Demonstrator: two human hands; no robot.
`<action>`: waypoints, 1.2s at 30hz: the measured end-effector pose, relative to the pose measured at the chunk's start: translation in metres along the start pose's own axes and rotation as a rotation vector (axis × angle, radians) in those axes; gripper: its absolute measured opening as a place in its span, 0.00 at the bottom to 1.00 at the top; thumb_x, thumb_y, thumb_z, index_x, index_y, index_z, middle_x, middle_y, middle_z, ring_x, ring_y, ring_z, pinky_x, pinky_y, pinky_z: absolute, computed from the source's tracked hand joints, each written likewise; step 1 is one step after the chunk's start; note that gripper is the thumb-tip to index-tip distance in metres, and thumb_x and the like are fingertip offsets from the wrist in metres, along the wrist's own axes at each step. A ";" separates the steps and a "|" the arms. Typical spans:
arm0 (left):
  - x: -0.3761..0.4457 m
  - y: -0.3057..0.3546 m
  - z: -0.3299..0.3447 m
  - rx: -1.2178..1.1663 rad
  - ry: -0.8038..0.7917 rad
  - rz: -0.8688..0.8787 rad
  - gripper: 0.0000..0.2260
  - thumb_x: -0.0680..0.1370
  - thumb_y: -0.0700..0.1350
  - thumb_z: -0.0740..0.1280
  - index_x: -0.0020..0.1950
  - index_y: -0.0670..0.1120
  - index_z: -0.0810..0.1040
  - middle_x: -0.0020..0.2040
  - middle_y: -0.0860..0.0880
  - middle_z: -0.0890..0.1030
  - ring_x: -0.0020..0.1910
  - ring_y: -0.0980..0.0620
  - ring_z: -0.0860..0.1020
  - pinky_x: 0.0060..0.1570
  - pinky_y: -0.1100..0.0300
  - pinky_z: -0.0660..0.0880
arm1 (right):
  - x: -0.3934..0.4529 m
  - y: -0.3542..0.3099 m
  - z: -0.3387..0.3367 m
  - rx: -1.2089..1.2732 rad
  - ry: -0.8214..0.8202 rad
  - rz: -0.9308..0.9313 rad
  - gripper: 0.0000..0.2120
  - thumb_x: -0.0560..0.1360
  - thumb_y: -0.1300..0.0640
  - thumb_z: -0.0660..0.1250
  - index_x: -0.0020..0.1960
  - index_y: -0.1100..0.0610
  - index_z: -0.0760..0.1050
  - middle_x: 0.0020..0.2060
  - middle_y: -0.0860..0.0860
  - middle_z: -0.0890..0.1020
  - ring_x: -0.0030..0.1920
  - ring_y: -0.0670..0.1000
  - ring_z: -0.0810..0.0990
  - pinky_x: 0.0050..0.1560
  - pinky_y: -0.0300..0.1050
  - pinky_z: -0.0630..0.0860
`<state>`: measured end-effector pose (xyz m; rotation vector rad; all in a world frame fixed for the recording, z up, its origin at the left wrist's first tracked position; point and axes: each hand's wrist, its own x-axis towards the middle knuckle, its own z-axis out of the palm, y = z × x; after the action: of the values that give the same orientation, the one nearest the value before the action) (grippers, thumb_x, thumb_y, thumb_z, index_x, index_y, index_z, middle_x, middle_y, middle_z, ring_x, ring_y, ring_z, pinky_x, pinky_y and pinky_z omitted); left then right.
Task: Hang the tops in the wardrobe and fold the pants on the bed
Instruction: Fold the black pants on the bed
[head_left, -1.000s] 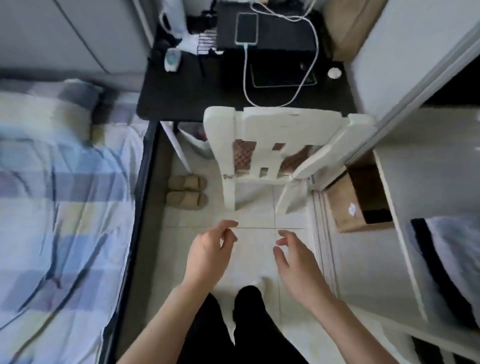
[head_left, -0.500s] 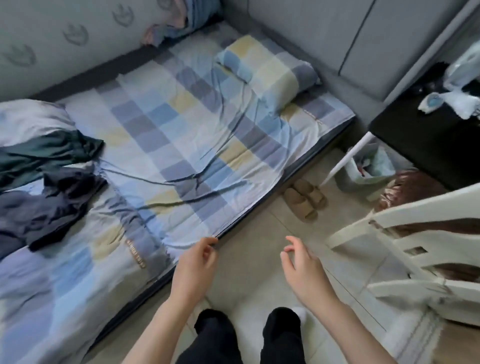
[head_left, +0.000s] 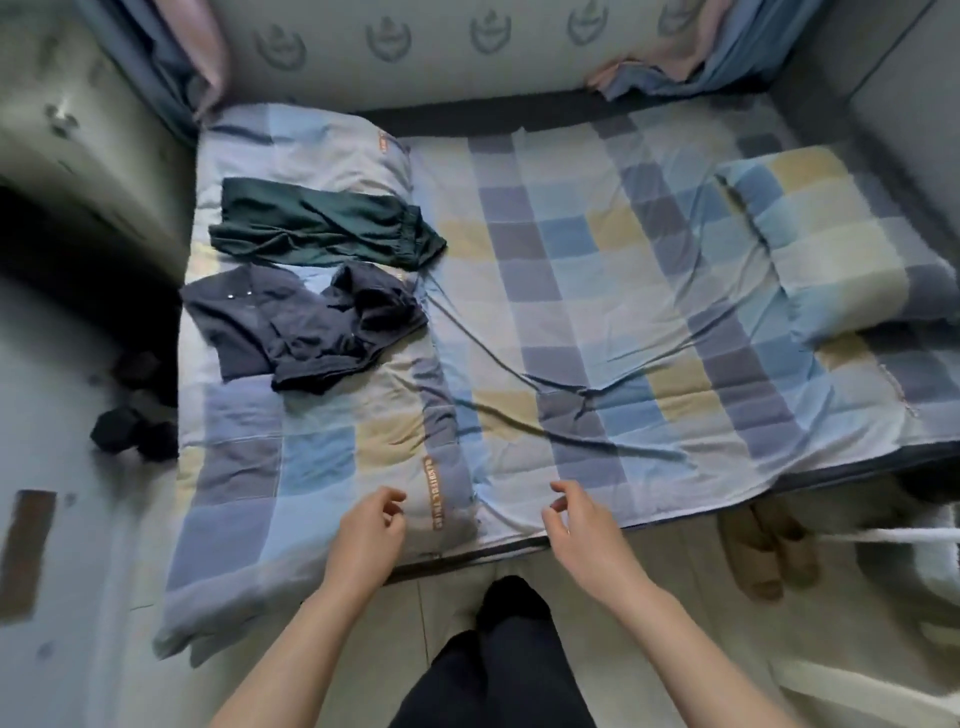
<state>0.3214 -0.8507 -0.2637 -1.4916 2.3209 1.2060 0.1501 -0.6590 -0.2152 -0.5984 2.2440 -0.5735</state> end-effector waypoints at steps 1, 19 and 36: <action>0.007 -0.006 -0.003 0.004 -0.007 -0.030 0.12 0.77 0.40 0.64 0.60 0.48 0.79 0.48 0.51 0.80 0.46 0.52 0.77 0.46 0.60 0.70 | 0.013 -0.007 0.000 -0.013 -0.025 -0.007 0.18 0.81 0.52 0.56 0.69 0.55 0.64 0.59 0.51 0.75 0.58 0.52 0.73 0.50 0.42 0.65; 0.277 -0.092 -0.075 0.136 0.080 -0.315 0.24 0.77 0.42 0.65 0.73 0.43 0.66 0.72 0.41 0.68 0.69 0.39 0.68 0.65 0.49 0.68 | 0.343 -0.141 0.067 0.134 -0.216 0.051 0.12 0.79 0.55 0.59 0.57 0.61 0.74 0.52 0.57 0.81 0.54 0.56 0.78 0.60 0.54 0.74; 0.472 -0.203 -0.056 -0.326 0.372 -0.602 0.27 0.78 0.49 0.69 0.72 0.38 0.66 0.70 0.38 0.72 0.69 0.39 0.69 0.66 0.52 0.65 | 0.549 -0.152 0.233 0.707 -0.378 0.553 0.16 0.81 0.53 0.60 0.64 0.61 0.67 0.57 0.61 0.77 0.57 0.57 0.79 0.60 0.50 0.74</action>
<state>0.2658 -1.2619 -0.5721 -2.4699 1.6602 1.2351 0.0179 -1.1432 -0.5710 0.2528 1.5892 -0.8142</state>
